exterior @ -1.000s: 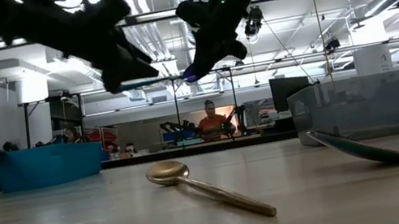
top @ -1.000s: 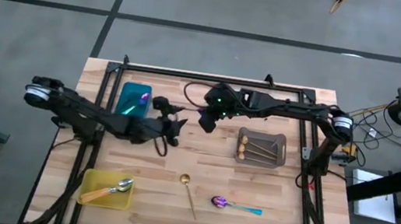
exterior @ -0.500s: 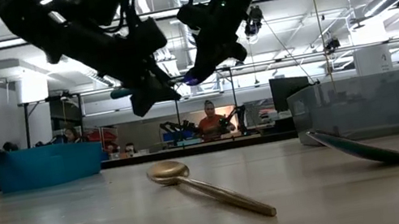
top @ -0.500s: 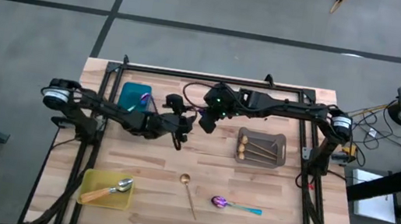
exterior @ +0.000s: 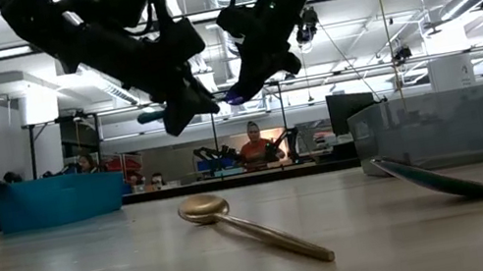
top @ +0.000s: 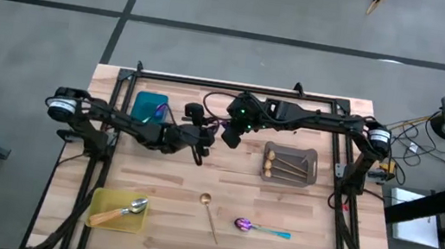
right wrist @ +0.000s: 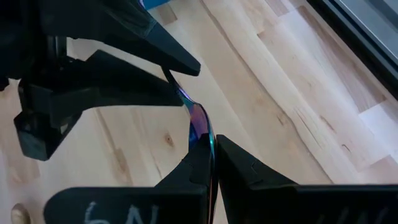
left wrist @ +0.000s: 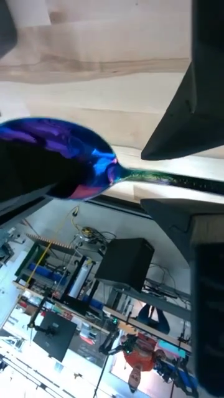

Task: Sort silverware by color (type)
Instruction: Put the blue spoon into the blue bin

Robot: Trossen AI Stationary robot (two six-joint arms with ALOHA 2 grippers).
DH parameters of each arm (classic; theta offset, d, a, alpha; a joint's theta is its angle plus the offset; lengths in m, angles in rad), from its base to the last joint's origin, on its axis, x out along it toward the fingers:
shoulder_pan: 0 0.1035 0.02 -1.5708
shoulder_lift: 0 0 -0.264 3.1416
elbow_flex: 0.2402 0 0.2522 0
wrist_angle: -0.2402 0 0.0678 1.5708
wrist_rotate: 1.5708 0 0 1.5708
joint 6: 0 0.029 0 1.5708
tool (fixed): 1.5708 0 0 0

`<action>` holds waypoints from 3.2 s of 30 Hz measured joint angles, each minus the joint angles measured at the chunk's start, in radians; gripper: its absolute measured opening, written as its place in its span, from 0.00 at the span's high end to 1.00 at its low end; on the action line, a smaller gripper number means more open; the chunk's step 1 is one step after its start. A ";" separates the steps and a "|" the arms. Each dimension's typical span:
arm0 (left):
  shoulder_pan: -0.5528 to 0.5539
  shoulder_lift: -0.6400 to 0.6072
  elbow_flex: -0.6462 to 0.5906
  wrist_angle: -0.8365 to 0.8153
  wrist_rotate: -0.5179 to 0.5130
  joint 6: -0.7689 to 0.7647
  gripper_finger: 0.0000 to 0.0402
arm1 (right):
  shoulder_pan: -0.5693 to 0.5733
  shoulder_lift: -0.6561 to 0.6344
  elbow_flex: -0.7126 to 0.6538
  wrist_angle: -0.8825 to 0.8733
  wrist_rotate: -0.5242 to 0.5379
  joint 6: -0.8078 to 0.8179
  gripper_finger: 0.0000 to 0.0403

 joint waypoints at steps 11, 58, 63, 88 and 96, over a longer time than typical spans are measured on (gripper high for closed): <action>0.008 0.001 0.000 0.000 0.000 0.000 0.81 | 0.000 0.000 0.000 0.001 0.000 0.001 0.98; 0.046 -0.386 0.160 -1.142 0.097 -0.904 1.00 | -0.084 -0.149 -0.001 0.039 0.027 -0.234 0.52; 0.067 -0.425 0.207 -1.335 0.113 -0.998 1.00 | -0.076 -0.170 -0.065 0.080 0.026 -0.235 0.52; 0.350 -0.335 0.280 -1.699 0.217 -1.098 1.00 | -0.072 -0.196 -0.280 0.295 0.026 -0.316 0.52; 0.451 -0.260 0.279 -1.730 0.280 -1.038 1.00 | -0.072 -0.196 -0.280 0.294 0.026 -0.331 0.52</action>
